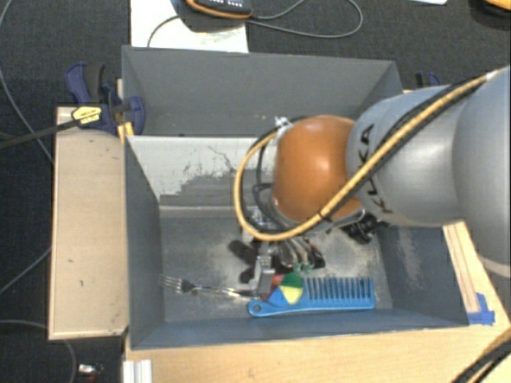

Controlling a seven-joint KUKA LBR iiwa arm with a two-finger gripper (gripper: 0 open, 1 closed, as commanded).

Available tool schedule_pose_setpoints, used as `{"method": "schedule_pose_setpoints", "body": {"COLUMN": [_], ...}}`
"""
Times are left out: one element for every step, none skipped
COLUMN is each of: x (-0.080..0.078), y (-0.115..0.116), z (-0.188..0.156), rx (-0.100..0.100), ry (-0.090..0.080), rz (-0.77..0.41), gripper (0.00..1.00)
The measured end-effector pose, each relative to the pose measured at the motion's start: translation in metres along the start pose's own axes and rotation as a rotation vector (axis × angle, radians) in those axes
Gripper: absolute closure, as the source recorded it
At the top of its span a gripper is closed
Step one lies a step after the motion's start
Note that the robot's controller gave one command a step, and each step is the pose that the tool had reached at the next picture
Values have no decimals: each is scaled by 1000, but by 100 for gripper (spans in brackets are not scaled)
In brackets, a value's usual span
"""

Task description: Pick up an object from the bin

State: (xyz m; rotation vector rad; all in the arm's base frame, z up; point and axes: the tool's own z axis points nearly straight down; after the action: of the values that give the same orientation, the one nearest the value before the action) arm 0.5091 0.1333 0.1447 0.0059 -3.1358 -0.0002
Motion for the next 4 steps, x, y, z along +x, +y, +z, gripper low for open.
{"method": "schedule_pose_setpoints", "body": {"x": [-2, -45, -73, -54], "y": [-1, -70, -83, -71], "z": [-4, 77, 73, 73], "rx": [-1, 2, -8, -4], "ry": [-8, -4, -21, -13], "rz": [5, 59, -4, 35], "gripper": [0, 0, 0, 0]}}
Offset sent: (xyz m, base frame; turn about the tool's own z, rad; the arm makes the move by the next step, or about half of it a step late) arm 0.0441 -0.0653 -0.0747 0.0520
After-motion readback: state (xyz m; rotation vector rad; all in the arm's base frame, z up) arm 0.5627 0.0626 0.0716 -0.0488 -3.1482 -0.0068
